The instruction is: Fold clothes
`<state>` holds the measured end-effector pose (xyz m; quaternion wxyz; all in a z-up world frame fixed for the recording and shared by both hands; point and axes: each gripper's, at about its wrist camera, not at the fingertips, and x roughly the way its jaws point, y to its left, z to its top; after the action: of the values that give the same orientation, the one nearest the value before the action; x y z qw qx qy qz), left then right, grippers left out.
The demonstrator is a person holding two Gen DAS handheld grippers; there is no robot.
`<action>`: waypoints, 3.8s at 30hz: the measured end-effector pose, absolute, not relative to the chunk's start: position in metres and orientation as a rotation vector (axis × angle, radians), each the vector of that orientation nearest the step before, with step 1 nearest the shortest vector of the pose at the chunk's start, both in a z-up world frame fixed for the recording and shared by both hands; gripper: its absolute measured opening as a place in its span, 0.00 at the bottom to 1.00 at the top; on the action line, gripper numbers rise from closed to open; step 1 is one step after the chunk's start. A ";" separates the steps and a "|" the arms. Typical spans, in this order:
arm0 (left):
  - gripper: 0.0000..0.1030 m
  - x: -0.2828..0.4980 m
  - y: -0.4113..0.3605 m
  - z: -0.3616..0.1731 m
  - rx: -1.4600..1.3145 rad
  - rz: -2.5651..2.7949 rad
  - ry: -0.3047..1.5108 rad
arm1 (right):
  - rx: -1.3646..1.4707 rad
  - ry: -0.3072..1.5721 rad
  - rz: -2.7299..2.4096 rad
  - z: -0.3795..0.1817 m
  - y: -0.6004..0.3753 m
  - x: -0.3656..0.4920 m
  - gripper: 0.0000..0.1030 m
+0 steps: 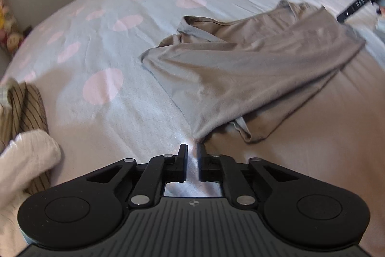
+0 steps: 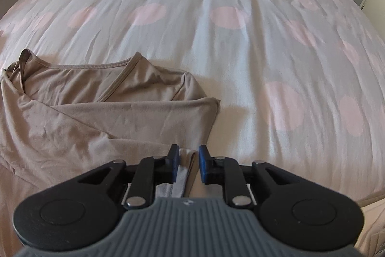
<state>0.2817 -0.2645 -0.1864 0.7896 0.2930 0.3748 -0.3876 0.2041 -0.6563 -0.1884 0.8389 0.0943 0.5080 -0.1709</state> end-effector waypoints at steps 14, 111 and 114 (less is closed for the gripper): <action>0.05 0.279 -0.278 -0.197 0.672 -0.843 0.754 | 0.240 1.069 -0.374 -0.199 -0.656 0.213 0.22; 0.05 0.117 -0.215 -0.196 0.814 -0.870 1.405 | 0.441 1.262 -0.079 -0.215 -0.500 -0.056 0.03; 0.03 0.122 -0.200 -0.184 0.687 -0.887 1.372 | 0.505 1.157 -0.092 -0.205 -0.509 -0.069 0.03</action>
<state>0.1218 -0.2004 -0.1843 0.6323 0.3002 0.5998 -0.3877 -0.0690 -0.5087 -0.2046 0.8064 0.2361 0.5405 -0.0429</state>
